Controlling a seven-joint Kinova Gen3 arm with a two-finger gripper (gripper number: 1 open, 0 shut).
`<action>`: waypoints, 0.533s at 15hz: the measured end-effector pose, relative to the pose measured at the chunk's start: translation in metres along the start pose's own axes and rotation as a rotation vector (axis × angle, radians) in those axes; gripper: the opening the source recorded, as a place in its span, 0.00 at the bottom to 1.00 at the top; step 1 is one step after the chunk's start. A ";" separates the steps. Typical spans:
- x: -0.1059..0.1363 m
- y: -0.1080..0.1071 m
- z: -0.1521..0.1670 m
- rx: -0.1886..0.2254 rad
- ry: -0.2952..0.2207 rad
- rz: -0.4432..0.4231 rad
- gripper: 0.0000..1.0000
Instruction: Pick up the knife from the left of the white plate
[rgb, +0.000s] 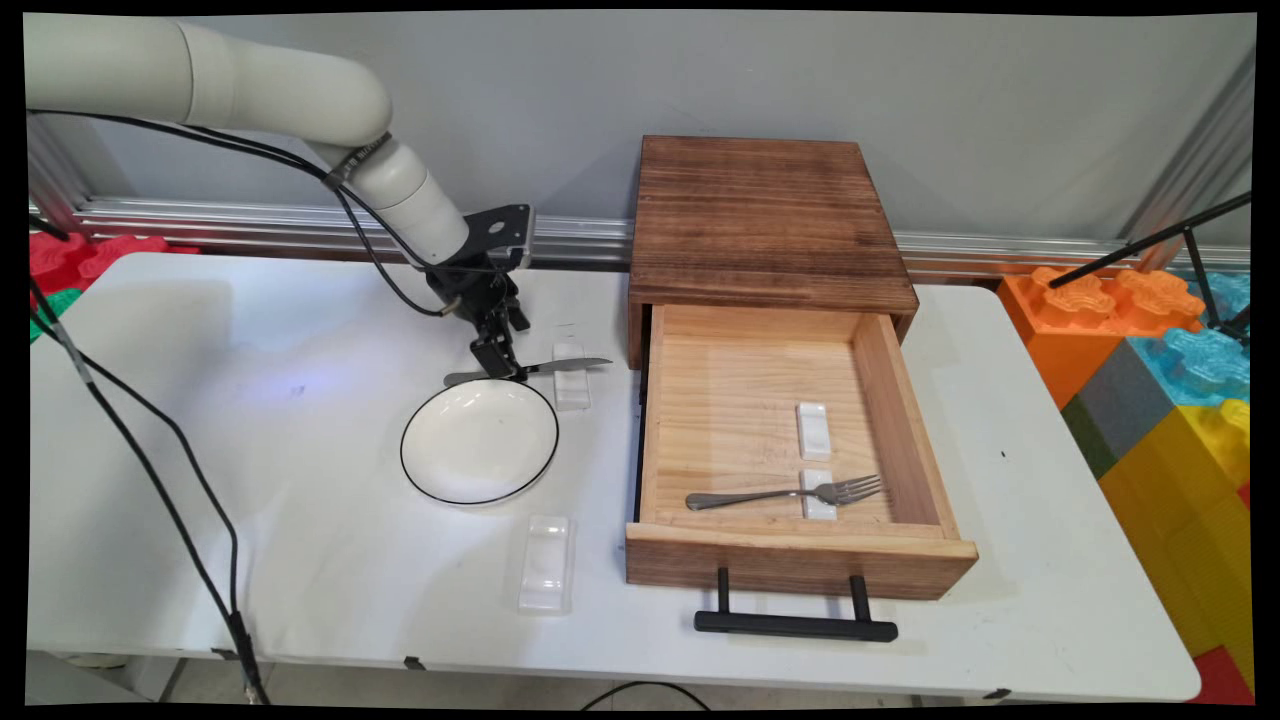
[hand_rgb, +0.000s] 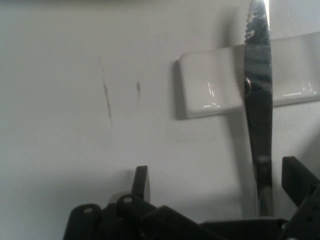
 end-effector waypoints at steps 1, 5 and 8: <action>0.000 0.000 0.000 0.002 0.002 0.001 1.00; 0.000 0.001 0.001 0.006 0.009 0.002 0.00; -0.001 0.003 0.001 0.002 0.008 0.005 0.00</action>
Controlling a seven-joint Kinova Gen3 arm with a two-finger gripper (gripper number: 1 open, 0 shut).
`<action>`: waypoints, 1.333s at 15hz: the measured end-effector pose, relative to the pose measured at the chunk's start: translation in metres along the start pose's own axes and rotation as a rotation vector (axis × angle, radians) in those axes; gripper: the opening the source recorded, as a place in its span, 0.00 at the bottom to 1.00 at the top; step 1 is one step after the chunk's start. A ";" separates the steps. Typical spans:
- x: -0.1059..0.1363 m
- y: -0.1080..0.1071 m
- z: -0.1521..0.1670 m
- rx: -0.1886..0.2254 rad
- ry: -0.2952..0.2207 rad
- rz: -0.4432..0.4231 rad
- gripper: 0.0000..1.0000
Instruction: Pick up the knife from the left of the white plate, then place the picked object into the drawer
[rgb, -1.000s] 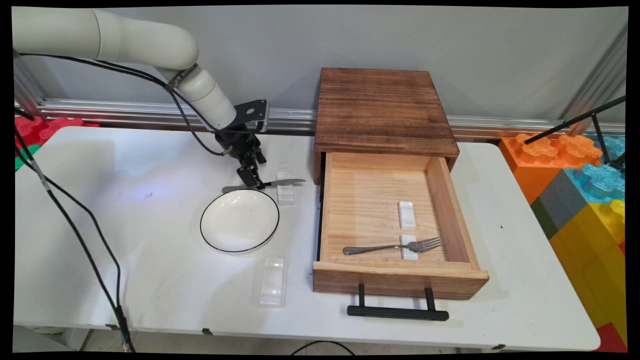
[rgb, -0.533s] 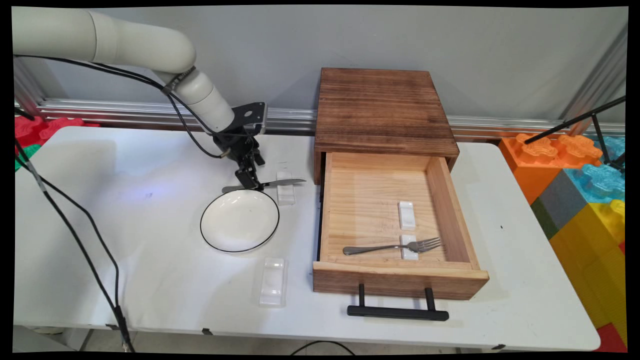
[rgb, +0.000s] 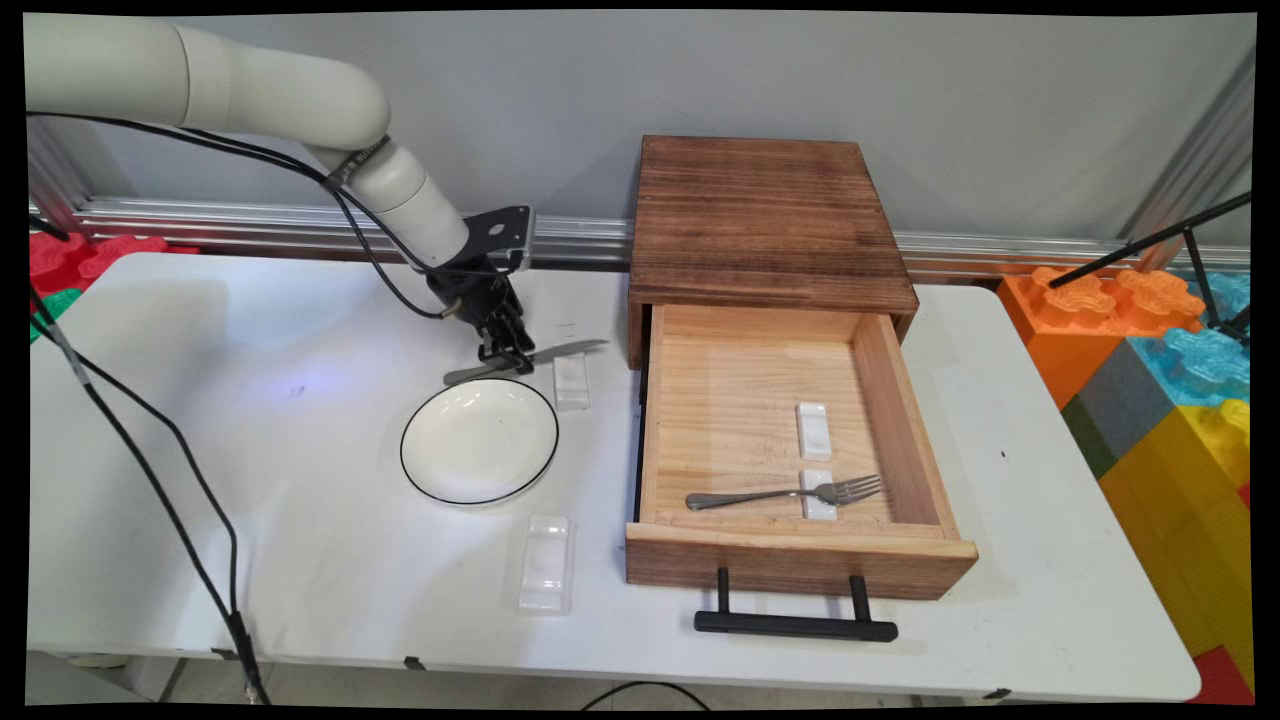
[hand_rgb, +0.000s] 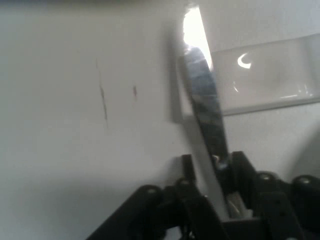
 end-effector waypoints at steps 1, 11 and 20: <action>0.000 0.001 0.000 -0.002 -0.001 0.000 0.00; -0.005 0.006 -0.011 -0.013 0.007 -0.006 0.00; 0.001 0.010 -0.087 -0.043 0.001 -0.043 0.00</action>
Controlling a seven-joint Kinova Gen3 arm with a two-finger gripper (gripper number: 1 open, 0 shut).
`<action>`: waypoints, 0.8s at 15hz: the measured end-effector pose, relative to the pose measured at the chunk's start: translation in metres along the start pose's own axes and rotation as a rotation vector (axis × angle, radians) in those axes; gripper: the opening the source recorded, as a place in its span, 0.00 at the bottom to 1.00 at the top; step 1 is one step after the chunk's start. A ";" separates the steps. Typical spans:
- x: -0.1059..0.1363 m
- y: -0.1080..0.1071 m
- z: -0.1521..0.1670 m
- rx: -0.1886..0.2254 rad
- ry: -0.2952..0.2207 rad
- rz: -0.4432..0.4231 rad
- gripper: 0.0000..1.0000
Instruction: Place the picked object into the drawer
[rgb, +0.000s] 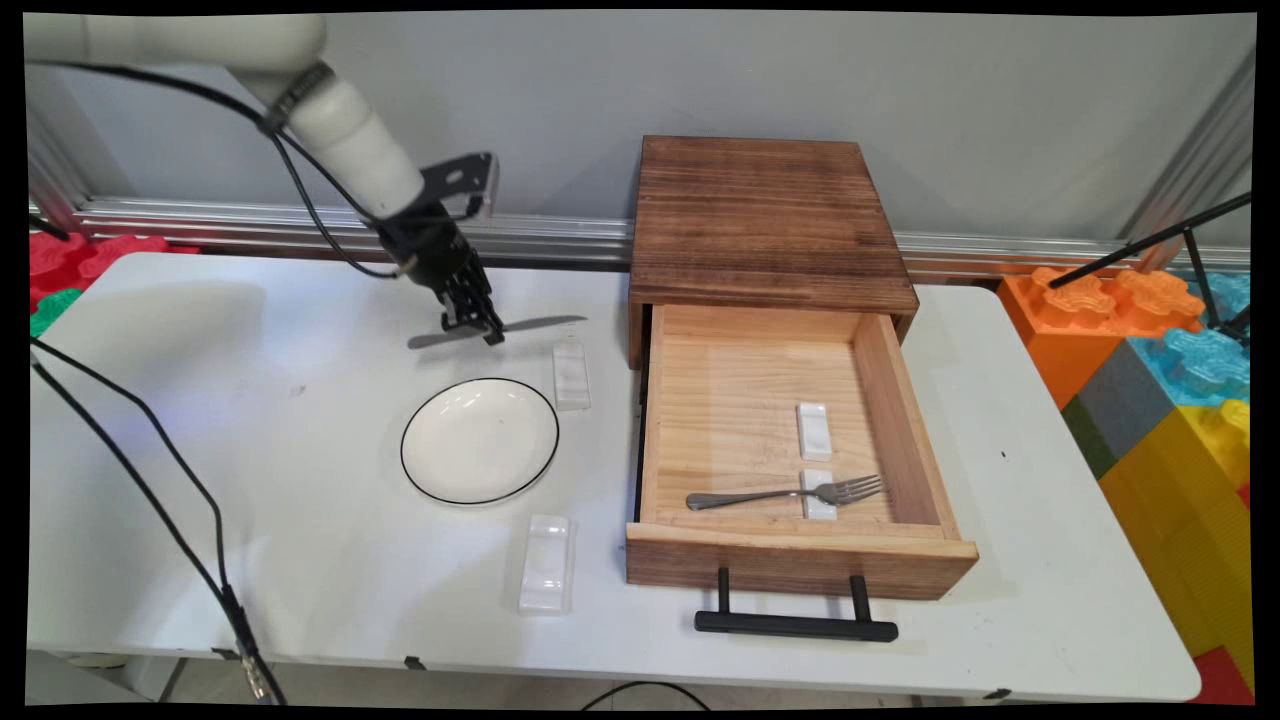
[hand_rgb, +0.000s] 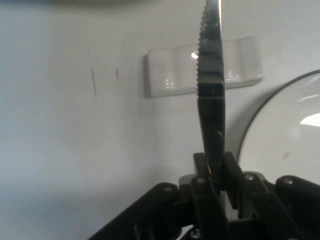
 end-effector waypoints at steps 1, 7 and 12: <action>0.006 0.003 -0.016 -0.003 0.001 -0.003 0.00; 0.059 0.028 -0.081 -0.022 0.034 0.000 0.00; 0.135 0.058 -0.096 -0.028 0.097 0.004 0.00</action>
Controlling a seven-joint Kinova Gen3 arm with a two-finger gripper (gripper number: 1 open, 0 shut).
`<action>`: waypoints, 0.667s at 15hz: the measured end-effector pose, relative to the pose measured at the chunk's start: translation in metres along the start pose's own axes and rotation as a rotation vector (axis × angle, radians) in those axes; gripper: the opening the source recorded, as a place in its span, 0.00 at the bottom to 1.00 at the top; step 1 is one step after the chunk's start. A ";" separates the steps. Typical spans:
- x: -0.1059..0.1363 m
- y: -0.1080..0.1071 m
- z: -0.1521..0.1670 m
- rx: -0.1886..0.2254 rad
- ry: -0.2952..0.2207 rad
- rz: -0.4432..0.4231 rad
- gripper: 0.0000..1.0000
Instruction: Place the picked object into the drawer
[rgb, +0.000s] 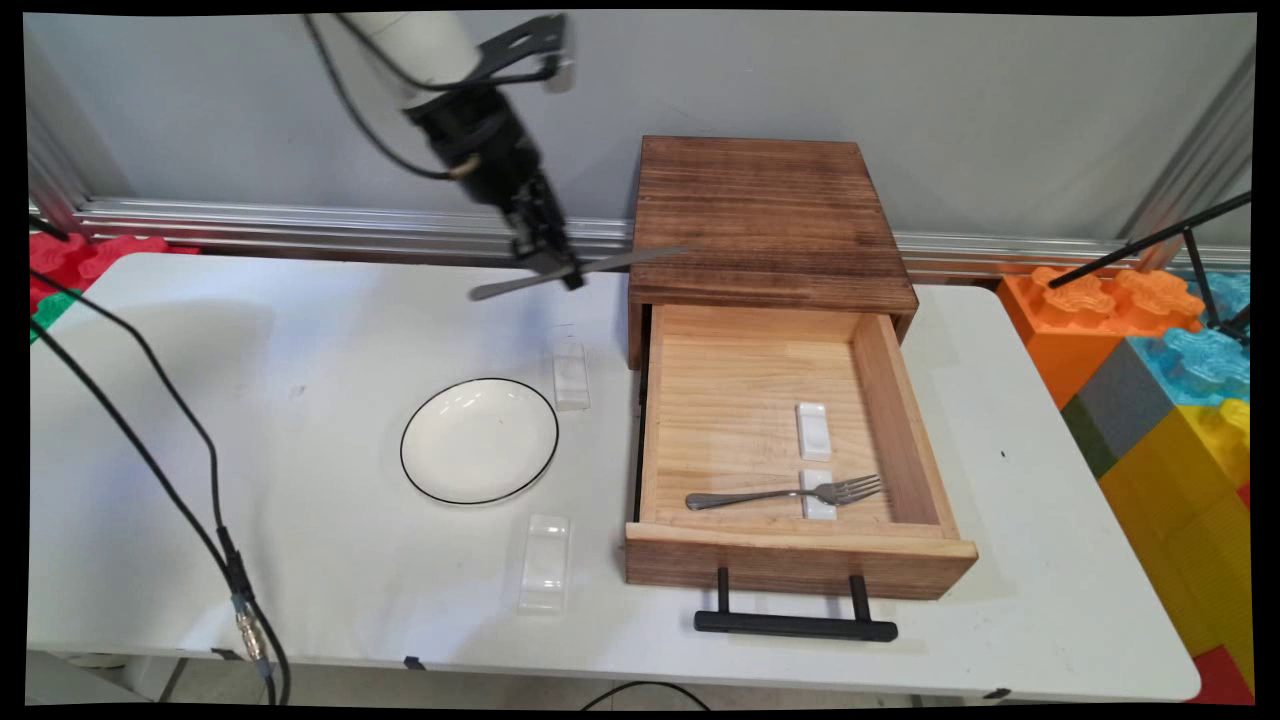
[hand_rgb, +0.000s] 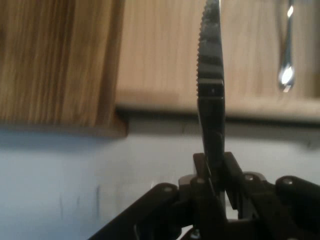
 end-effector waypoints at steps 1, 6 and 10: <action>0.016 0.006 0.003 0.001 0.013 0.002 0.00; 0.070 0.023 0.026 0.016 0.049 0.006 0.00; 0.107 0.032 0.059 0.035 0.070 0.000 0.00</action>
